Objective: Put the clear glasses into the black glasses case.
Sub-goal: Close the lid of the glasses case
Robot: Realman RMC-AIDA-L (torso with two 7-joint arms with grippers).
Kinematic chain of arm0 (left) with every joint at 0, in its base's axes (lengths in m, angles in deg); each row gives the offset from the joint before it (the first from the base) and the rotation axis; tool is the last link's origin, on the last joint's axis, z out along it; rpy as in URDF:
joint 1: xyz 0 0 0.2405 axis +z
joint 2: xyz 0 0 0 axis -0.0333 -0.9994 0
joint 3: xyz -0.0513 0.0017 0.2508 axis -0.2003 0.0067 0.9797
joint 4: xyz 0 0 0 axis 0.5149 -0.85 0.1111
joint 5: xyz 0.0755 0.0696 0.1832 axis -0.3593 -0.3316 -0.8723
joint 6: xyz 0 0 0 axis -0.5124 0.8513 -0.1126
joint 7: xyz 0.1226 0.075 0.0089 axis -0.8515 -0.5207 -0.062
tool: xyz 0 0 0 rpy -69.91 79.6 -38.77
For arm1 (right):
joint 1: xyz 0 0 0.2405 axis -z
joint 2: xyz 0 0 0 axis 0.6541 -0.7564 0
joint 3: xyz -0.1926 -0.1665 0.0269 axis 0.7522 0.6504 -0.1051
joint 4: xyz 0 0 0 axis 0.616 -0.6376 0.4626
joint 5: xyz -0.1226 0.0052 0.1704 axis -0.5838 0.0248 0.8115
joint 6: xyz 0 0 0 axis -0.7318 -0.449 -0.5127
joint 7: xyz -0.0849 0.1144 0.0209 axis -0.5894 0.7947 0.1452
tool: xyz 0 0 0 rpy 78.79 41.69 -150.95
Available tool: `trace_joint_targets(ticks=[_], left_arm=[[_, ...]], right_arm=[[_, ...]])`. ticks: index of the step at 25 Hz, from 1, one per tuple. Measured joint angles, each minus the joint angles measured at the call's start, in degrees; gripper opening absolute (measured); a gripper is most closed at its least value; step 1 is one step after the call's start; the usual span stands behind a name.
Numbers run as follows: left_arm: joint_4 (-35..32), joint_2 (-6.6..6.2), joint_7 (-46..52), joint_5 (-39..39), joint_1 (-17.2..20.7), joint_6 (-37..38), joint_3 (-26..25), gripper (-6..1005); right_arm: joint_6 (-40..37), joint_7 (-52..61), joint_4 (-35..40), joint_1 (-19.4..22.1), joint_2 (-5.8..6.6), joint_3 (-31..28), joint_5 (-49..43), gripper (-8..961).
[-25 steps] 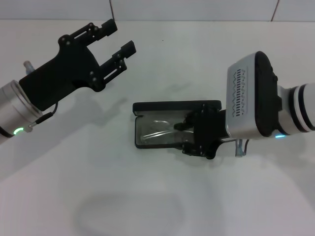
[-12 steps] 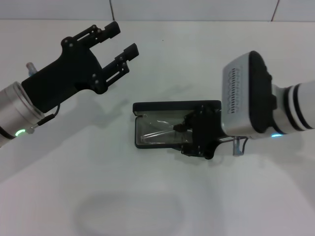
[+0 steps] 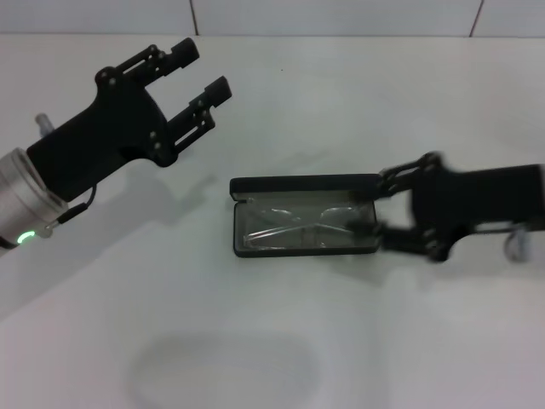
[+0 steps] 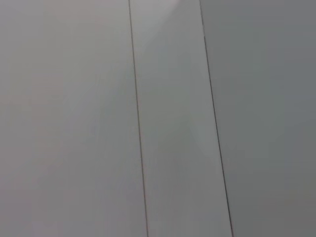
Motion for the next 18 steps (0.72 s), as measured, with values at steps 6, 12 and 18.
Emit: trace_joint_targets(ticks=[6, 12, 18], left_arm=[[1.27, 0.12, 0.44, 0.08, -0.26, -0.47, -0.01, 585], [2.62, -0.07, 5.46, -3.69, -3.54, -6.86, 0.47, 584], [2.08, -0.16, 17.50, -14.24, -9.46, -15.72, 0.55, 585]], right_arm=[[-12.44, -16.68, -24.18, -3.78, 0.57, -20.52, 9.52, 518], [-15.34, -24.71, -39.95, -6.49, 1.94, -34.14, 10.48, 537], [-14.41, -27.08, -41.12, -5.33, 0.05, -41.55, 10.83, 557]])
